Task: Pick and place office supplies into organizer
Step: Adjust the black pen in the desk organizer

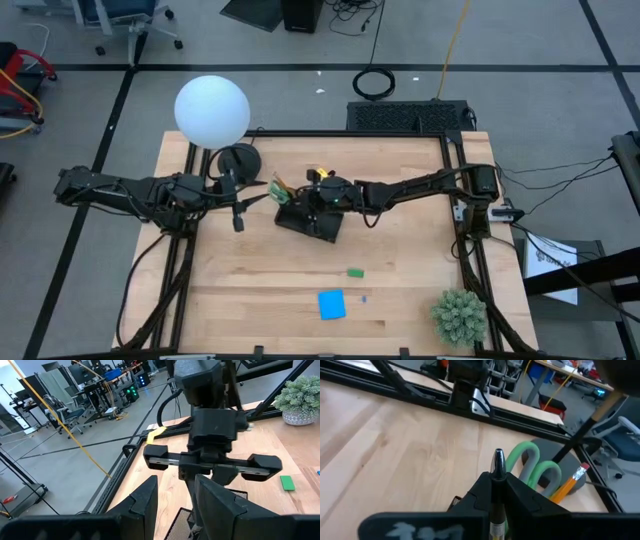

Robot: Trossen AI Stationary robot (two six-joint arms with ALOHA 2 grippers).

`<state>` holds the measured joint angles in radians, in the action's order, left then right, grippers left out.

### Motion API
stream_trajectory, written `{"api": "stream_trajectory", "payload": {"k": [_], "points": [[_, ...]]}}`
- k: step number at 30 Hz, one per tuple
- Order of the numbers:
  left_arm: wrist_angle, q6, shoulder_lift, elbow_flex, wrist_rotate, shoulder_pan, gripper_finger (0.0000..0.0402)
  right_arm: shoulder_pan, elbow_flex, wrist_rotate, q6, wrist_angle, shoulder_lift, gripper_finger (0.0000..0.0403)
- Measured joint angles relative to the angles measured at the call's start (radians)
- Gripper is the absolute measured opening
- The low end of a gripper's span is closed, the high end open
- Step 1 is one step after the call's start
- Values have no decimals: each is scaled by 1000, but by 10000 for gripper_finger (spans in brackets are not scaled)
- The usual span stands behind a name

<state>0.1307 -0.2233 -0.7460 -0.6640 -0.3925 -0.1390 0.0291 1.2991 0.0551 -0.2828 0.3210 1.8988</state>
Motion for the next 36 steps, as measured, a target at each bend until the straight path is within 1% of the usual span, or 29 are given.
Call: {"api": "stream_trajectory", "payload": {"k": [4, 9, 23, 27, 36], "points": [[0, -1, 0, 0, 1, 0, 131, -18, 0, 3, -42, -30, 0, 17], [0, -3, 0, 0, 1, 0, 131, -42, 0, 76, -109, -66, 0, 17], [0, -4, 0, 0, 1, 0, 131, -52, 0, 75, -150, -42, -90, 17], [0, -4, 0, 0, 1, 0, 131, -64, 0, 82, -198, -60, -103, 17], [0, -4, 0, 0, 0, 0, 131, -123, 0, 320, -387, -132, -105, 17]]}}
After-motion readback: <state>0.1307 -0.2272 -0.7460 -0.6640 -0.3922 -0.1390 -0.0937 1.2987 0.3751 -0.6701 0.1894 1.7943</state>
